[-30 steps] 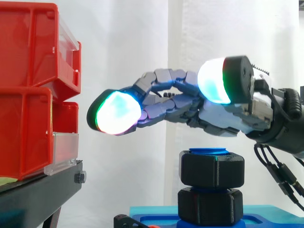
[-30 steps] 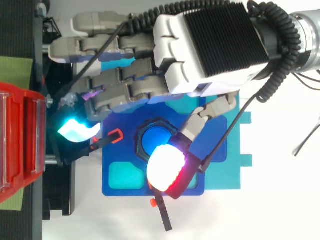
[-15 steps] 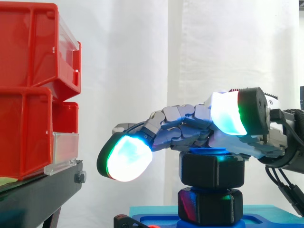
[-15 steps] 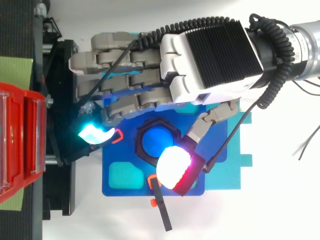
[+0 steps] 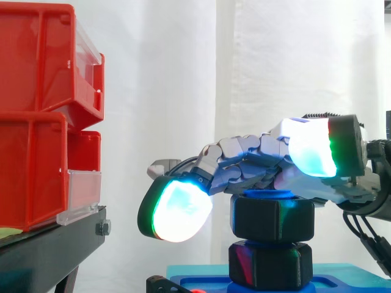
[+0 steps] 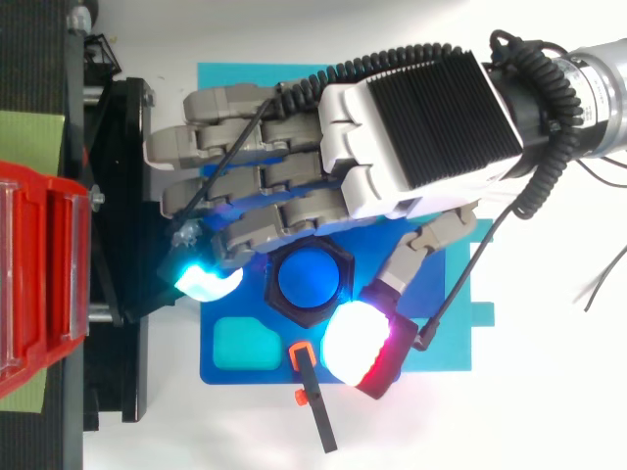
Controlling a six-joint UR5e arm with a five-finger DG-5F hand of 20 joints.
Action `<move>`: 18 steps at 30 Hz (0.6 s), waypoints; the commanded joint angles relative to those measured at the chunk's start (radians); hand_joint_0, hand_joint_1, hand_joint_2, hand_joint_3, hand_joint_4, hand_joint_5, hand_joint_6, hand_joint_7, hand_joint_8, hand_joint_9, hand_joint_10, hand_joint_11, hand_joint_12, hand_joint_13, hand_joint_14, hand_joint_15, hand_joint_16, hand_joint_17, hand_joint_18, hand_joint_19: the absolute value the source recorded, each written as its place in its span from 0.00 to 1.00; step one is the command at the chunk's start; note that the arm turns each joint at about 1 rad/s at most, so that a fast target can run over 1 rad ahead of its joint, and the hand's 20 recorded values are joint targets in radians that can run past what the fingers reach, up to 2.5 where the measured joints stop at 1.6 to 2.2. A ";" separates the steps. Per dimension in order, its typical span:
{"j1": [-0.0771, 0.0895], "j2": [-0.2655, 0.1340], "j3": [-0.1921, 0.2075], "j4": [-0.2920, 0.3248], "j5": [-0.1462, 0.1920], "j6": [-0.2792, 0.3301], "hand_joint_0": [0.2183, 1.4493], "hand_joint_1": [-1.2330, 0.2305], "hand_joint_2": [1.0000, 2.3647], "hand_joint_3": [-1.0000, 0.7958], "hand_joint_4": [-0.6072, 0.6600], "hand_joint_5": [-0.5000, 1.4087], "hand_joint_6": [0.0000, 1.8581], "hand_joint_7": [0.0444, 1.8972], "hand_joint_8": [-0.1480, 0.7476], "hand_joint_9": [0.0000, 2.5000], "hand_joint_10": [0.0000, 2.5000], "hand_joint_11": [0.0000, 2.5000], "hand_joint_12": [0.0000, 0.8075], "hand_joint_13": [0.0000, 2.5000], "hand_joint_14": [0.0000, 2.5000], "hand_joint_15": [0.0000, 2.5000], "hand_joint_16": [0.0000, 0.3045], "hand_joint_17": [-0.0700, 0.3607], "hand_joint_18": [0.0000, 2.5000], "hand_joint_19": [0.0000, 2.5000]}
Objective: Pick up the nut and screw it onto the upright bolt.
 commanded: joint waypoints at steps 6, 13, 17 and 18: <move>0.001 0.022 -0.001 -0.017 -0.016 -0.042 0.15 0.80 0.00 0.28 0.59 0.18 0.27 0.39 0.43 0.18 0.00 0.00 0.36 0.00 0.00 0.00 0.12 0.35 0.00 0.00; 0.000 0.022 0.001 -0.066 -0.017 -0.059 0.16 0.80 0.00 0.28 0.62 0.19 0.27 0.45 0.44 0.20 0.00 0.00 0.35 0.00 0.00 0.00 0.12 0.35 0.00 0.00; -0.002 0.022 0.001 -0.071 -0.013 -0.060 0.16 0.79 0.00 0.28 0.65 0.20 0.27 0.50 0.45 0.22 0.00 0.00 0.35 0.02 0.00 0.00 0.11 0.34 0.00 0.00; -0.003 0.022 0.001 -0.071 -0.014 -0.060 0.16 0.79 0.00 0.28 0.65 0.20 0.27 0.51 0.46 0.23 0.00 0.00 0.35 0.02 0.00 0.00 0.11 0.34 0.00 0.00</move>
